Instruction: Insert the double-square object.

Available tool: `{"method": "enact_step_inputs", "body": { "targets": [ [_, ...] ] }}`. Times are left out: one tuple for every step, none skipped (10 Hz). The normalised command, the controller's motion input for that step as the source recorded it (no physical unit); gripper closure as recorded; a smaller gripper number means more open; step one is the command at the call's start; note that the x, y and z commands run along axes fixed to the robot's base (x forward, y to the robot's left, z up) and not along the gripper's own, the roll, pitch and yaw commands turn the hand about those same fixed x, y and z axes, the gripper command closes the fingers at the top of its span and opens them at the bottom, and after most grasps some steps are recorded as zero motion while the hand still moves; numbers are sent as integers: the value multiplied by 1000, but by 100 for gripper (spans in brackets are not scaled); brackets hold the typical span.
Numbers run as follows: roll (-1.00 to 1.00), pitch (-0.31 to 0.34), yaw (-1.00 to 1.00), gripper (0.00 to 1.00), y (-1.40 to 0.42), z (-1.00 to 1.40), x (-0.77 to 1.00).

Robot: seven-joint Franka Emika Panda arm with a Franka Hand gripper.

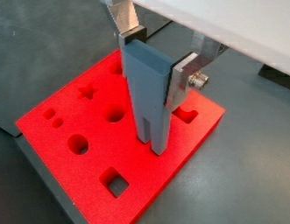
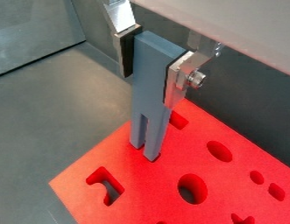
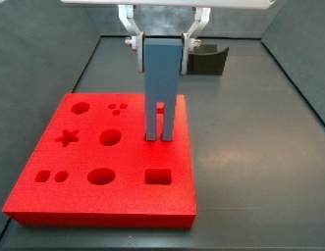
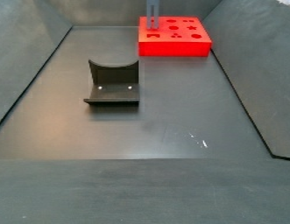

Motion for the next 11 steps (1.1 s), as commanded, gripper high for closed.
{"method": "enact_step_inputs", "body": {
  "targets": [
    [23, -3, 194, 100, -111, -203, 0],
    [43, -9, 97, 100, -6, -229, 0],
    [80, -9, 66, 100, 0, -283, 0],
    [160, -11, 89, 100, 0, -334, 0],
    [299, -50, 134, 100, 0, -371, 0],
    [316, -76, 154, 100, 0, -437, 0],
    [270, -69, 143, 100, 0, -477, 0],
    [150, -30, 69, 100, 0, -491, 0],
    [0, -29, 0, 100, 0, -414, 0],
    [0, -26, 0, 100, 0, -414, 0],
    [0, -11, 0, 100, 0, -349, 0]
  ]
}}
